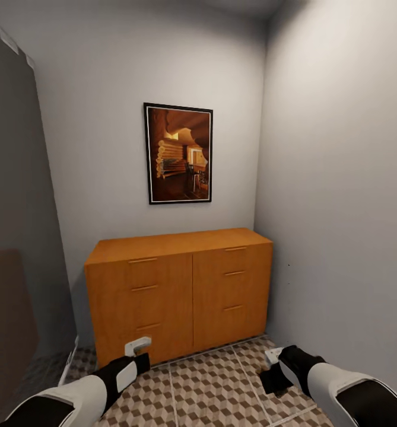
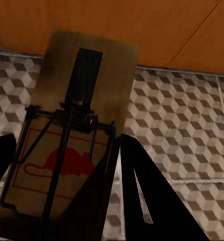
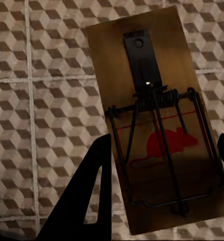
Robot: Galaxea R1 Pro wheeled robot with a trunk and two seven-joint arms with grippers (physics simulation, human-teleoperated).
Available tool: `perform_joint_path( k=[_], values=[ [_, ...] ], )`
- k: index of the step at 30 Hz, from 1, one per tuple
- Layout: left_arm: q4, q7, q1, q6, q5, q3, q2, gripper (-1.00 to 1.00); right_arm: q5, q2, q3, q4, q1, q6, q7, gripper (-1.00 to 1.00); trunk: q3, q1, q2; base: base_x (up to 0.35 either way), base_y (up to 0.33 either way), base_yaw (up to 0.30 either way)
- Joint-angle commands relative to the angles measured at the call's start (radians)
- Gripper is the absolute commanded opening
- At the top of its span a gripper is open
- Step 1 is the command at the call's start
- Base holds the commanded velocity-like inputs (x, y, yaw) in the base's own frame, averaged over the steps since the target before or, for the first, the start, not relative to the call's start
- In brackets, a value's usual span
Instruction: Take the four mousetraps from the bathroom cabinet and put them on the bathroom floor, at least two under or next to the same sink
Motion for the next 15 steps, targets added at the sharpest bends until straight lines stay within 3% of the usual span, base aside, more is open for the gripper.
perform_joint_path(
  k=[1,9,15],
  values=[
    [-0.001,0.001,0.006,0.004,0.004,-0.009,0.000,-1.00,-0.010,-0.001,0.007,0.001,0.010,-0.004,0.006,-1.00,-0.001,0.000,-0.001,0.000,0.000,0.000],
    [-0.002,-0.007,0.077,0.001,-0.003,-0.011,-0.002,-1.00,-0.006,-0.002,0.007,0.003,0.070,-0.054,0.004,-1.00,-0.001,0.000,-0.001,-0.010,0.000,0.000],
    [-0.001,-0.009,0.089,0.001,0.003,-0.011,-0.008,-1.00,-0.004,-0.003,0.007,0.003,0.074,-0.058,0.004,-1.00,-0.001,0.000,-0.001,-0.245,0.000,0.000]
  ],
)
